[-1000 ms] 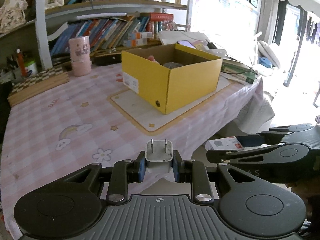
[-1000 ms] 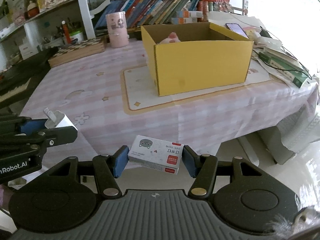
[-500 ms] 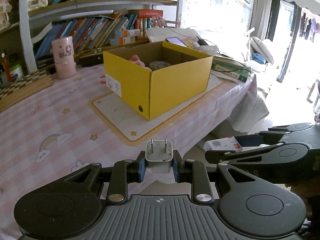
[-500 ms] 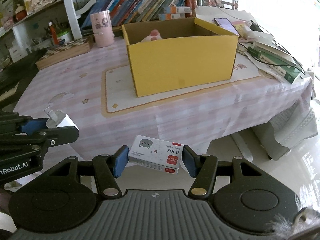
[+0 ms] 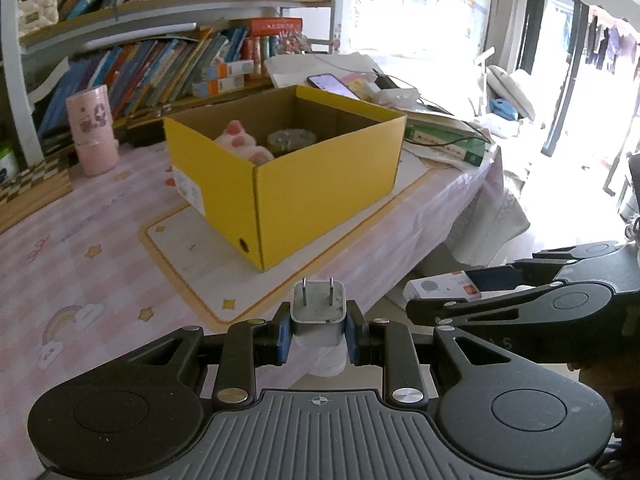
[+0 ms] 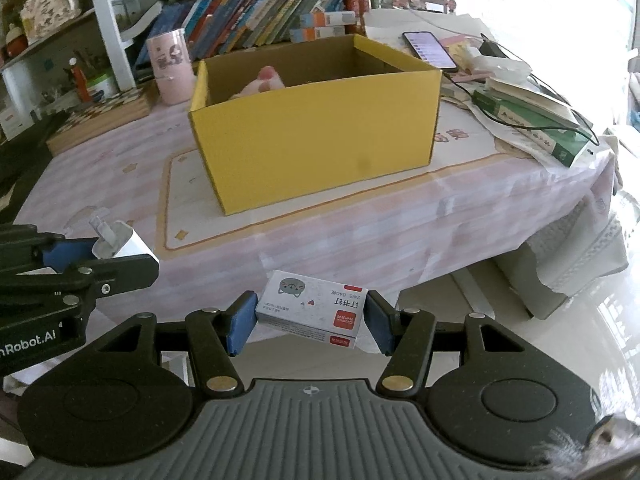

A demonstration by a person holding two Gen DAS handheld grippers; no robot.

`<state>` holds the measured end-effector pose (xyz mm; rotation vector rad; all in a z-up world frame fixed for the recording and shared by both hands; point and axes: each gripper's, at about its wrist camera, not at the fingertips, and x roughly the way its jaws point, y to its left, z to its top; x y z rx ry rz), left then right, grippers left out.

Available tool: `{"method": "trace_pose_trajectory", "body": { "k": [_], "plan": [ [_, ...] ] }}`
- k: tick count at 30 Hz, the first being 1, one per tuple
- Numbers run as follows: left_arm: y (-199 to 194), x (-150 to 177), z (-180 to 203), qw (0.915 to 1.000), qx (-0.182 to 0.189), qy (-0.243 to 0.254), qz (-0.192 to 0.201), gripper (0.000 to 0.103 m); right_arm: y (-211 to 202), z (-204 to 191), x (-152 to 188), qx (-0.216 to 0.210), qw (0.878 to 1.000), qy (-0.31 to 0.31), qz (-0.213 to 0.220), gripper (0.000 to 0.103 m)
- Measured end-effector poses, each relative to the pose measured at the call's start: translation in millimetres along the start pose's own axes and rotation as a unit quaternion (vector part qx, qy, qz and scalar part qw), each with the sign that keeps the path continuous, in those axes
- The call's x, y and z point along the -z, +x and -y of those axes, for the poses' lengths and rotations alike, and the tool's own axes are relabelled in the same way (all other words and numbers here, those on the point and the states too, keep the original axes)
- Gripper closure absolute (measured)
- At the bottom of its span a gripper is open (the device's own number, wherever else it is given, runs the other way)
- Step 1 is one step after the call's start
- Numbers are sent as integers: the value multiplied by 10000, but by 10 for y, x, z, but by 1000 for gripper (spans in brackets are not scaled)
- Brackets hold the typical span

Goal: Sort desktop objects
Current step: 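Lift the plug and card box and carry both toward the yellow box, then lower the plug and card box into the yellow box and open both tools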

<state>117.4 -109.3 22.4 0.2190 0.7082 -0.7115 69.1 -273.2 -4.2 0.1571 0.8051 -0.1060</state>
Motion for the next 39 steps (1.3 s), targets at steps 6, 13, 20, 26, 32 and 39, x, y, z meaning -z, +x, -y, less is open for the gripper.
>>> {"method": "trace_pose_trajectory", "body": {
  "k": [6,13,20,26,32,39],
  "plan": [
    [107,-127,68,9999,6,57,83,78,72,150,-118,-3,10000,21,16,47],
    [259,-308,179,9998,40,76,195,78,170,353,-290,13,10000,-41,45,47],
    [337,-514,279,9988,-67,71,485,78,206,532,-509,-32,9996,-168,244,47],
    [335,-751,308,9957,-292,-70,872,78,169,657,-817,-135,9969,-359,680,47],
    [398,-990,284,9918,-592,-184,1113,78,148,741,-1177,-358,9905,-700,1127,47],
    [620,-1165,238,9891,-1032,-229,1022,78,399,769,-1506,-632,9823,-1232,1259,47]
  ]
}}
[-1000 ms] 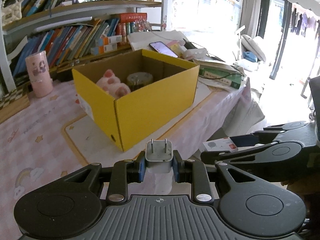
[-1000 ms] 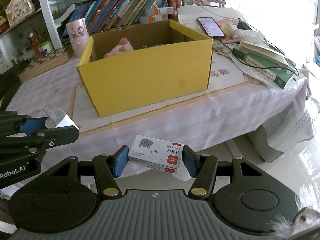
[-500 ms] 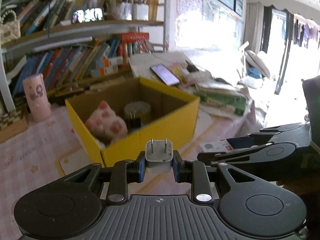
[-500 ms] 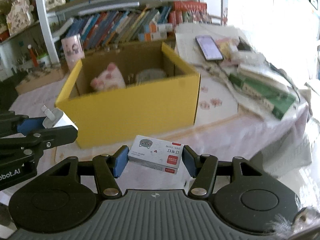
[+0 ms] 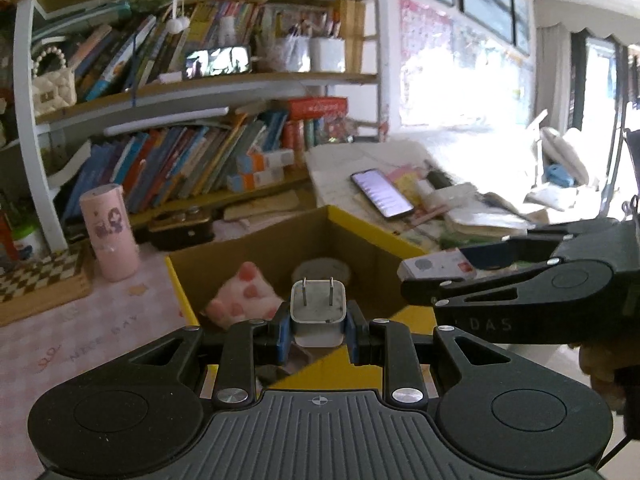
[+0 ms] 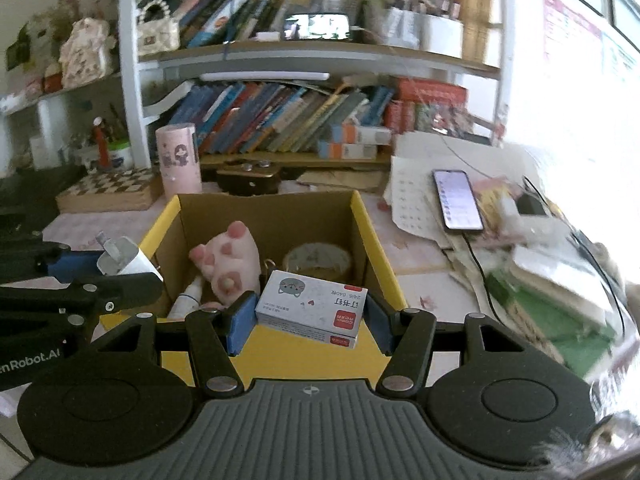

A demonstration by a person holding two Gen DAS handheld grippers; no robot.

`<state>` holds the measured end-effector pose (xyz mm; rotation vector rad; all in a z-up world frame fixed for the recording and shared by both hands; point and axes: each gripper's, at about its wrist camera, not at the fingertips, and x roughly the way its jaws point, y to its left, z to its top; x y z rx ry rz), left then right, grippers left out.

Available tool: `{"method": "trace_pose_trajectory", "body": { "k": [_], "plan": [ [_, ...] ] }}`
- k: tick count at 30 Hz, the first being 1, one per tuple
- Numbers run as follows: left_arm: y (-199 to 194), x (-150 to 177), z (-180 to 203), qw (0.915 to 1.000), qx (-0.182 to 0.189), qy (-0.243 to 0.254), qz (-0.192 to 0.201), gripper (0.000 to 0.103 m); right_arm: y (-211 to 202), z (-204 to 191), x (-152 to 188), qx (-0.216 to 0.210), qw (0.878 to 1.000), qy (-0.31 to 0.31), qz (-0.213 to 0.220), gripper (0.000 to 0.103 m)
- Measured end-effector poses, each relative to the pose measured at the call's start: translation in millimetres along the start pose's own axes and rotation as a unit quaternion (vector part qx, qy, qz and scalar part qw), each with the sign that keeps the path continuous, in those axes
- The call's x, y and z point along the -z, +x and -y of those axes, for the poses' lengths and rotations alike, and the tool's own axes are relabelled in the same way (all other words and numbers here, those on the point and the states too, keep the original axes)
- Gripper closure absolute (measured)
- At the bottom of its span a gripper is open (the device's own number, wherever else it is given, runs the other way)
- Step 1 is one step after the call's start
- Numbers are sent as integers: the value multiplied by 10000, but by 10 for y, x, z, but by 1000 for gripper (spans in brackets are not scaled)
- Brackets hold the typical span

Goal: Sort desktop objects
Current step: 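Lower the plug and card box into the yellow box and open both tools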

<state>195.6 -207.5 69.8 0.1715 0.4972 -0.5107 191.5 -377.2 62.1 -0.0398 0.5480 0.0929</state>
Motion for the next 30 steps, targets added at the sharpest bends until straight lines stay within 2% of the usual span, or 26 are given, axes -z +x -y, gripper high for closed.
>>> {"method": "trace_pose_trajectory", "body": {
  "k": [9,18,23,26,30],
  "plan": [
    [338,-25,-57,9986,-353,-186,-361,78,512,53,-130,-433,9969,-526,-380,47],
    [689,7,-126,9942,-440,-348,-917,78,1057,116,-241,-926,9835,-1092,-1102,47],
    [800,12,-150,9920,-434,-542,-1057,78,1113,144,-270,-1271,9760,-1228,-1271,47],
    [849,12,-148,9908,-434,-592,-1133,78,1168,195,-281,-1454,9721,-1072,-1497,47],
    [878,19,-177,9893,-395,-728,-1198,78,1168,193,-296,-1501,9698,-1122,-1560,47]
  ]
}}
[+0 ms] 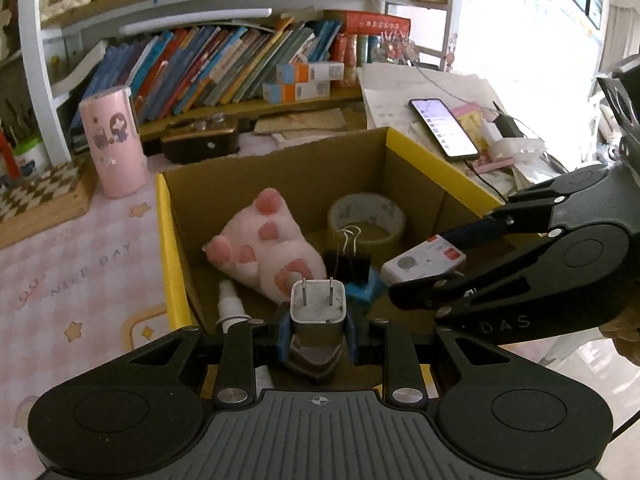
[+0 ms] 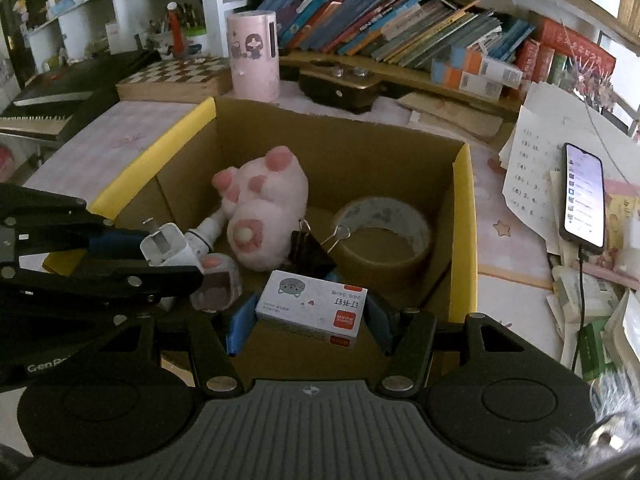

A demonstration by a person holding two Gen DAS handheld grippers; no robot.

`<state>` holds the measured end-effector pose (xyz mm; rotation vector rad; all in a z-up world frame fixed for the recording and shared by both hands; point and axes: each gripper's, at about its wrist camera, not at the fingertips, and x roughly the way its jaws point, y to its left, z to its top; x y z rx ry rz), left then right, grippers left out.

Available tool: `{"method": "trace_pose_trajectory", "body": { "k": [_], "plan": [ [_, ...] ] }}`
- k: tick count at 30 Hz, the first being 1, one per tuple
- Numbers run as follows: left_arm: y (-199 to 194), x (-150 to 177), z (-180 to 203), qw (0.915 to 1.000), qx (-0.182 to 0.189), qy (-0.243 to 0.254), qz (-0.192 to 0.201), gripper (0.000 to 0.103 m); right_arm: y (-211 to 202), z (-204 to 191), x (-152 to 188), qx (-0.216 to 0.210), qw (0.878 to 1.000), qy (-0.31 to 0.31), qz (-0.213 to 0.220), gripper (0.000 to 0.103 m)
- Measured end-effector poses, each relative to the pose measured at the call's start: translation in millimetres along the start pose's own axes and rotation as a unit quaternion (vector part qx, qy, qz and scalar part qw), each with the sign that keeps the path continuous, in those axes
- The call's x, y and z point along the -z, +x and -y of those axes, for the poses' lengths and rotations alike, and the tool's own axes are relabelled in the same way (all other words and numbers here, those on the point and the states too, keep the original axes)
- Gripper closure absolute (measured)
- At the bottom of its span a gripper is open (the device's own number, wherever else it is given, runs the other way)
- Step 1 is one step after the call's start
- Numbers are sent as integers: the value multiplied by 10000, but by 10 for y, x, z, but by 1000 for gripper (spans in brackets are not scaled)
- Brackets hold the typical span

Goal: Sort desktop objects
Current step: 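Lower the plug and card box into the yellow box and open both tools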

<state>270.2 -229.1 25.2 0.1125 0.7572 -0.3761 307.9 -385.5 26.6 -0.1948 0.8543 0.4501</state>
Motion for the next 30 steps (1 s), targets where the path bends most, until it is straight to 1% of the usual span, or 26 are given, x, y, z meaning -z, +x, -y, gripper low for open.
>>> {"method": "trace_pose_trajectory", "body": {
  "k": [5,11,13,15,16,17,19,21,23,27,29,30],
  "plan": [
    [5,-5,17,10000,-34,6,-28,78,23,21,-44,-83,9999,-85,-110,47],
    [-43,17,38,9999,-124,23,100,76,25,22,-33,-108,9998,-140,-89,46],
    [-79,25,46,9998,-133,73,164,72,22,5,-22,-78,9998,-162,-75,45],
    [-137,41,57,9994,-184,106,267,61,6,-2,-2,-30,9999,-132,-51,45],
    [-178,50,63,9991,-200,106,349,58,-9,-2,9,-29,10000,-80,-26,43],
    [-227,61,67,9987,-223,94,441,53,-32,6,23,-31,10000,-1,23,41],
    [-333,81,66,9976,-289,40,632,48,-102,7,55,3,9998,131,155,41],
    [-446,99,59,9960,-379,-27,803,38,-186,-15,88,81,9993,204,306,41],
    [-559,124,40,9942,-461,-86,964,33,-288,-60,126,175,9982,286,499,40],
    [-793,203,-66,9899,-656,-332,1215,27,-488,-179,205,361,9941,472,906,36],
    [-907,264,-133,9873,-756,-461,1316,24,-588,-259,243,471,9912,544,1113,35],
    [-975,308,-172,9857,-823,-519,1372,21,-638,-303,267,536,9893,595,1217,35]
  ]
}}
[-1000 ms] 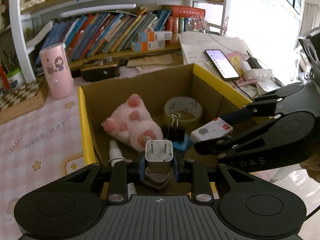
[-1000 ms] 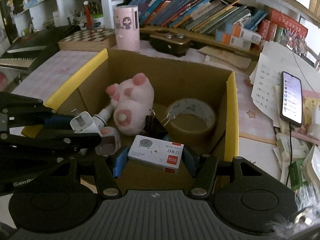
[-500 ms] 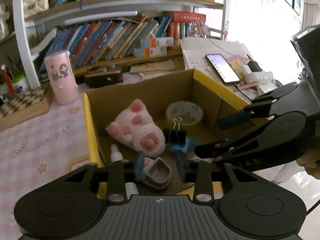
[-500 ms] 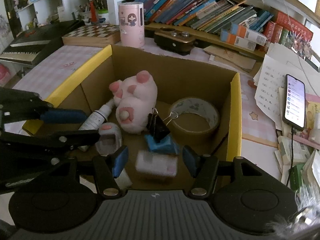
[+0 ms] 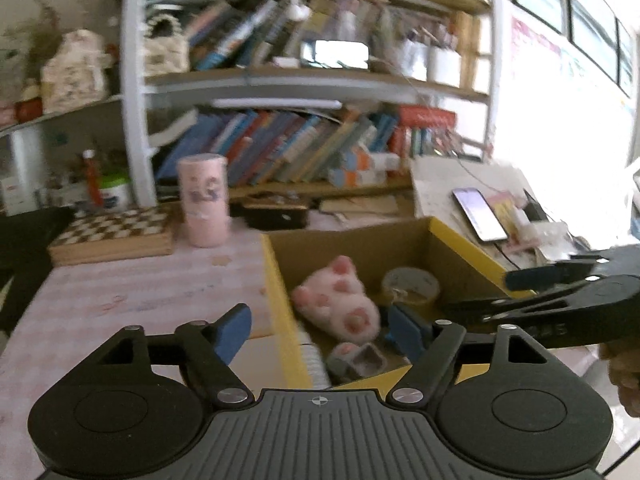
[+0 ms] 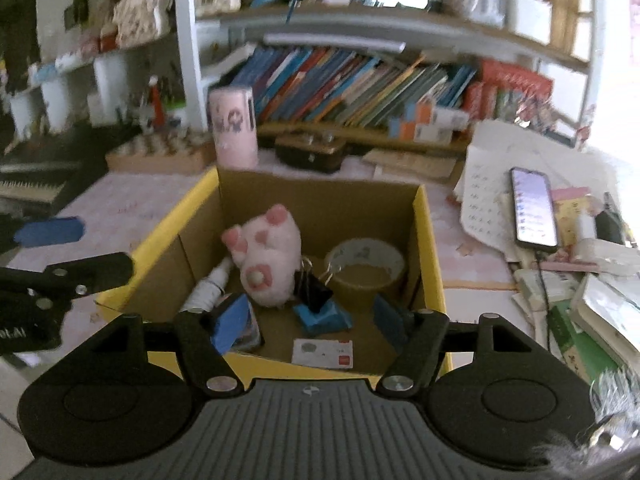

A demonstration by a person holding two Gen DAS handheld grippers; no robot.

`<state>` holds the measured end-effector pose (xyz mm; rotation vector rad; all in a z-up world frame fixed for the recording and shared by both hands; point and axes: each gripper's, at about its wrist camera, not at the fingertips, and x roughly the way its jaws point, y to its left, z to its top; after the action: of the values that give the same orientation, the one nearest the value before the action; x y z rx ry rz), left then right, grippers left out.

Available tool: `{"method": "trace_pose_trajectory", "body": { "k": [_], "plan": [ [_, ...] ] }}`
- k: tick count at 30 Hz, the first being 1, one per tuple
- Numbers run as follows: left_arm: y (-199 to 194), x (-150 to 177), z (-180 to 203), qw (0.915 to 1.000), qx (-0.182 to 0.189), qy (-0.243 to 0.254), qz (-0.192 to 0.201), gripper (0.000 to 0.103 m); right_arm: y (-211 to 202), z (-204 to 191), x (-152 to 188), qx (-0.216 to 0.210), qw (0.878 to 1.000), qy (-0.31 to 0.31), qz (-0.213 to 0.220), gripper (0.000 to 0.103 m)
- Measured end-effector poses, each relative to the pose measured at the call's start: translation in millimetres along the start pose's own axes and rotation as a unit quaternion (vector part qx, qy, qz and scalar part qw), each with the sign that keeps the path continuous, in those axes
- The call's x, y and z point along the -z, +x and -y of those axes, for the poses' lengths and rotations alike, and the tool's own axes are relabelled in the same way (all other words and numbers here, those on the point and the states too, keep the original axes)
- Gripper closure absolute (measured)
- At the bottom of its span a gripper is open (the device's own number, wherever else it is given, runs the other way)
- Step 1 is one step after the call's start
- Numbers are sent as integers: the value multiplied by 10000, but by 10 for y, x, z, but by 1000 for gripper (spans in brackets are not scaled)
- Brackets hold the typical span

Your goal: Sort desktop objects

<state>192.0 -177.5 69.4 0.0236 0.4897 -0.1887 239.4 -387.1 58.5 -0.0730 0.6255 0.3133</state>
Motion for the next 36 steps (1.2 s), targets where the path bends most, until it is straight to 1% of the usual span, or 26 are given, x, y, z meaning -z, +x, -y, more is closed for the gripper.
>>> {"method": "trace_pose_trajectory", "body": {
  "k": [3,7,13,17,21,25,31,33,36],
  "plan": [
    [-196,80,-154,9995,-256,-110,116,17,-150,-105,40,145,9994,220,229,35],
    [-410,231,-329,9983,-540,-185,129,14,-327,-288,145,228,9975,498,444,31],
    [-708,495,-534,9968,-768,-208,-27,11,-519,-643,396,339,9956,720,498,31],
    [-929,671,-615,9962,-845,-159,-107,7,-649,-914,583,425,9946,829,450,30],
    [-1144,834,-682,9959,-874,-61,-216,6,-790,-1184,761,463,9951,784,378,29],
    [-1308,941,-753,9952,-941,-63,-256,4,-936,-1415,930,574,9942,823,389,24],
    [-1524,1078,-865,9938,-1070,-143,-279,1,-1104,-1704,1148,798,9922,868,400,10],
    [-1592,1128,-889,9940,-1048,-165,-280,1,-1143,-1772,1200,865,9918,847,410,9],
    [-1655,1190,-903,9943,-1014,-71,-325,0,-1179,-1875,1276,908,9918,803,406,5]
  ]
}}
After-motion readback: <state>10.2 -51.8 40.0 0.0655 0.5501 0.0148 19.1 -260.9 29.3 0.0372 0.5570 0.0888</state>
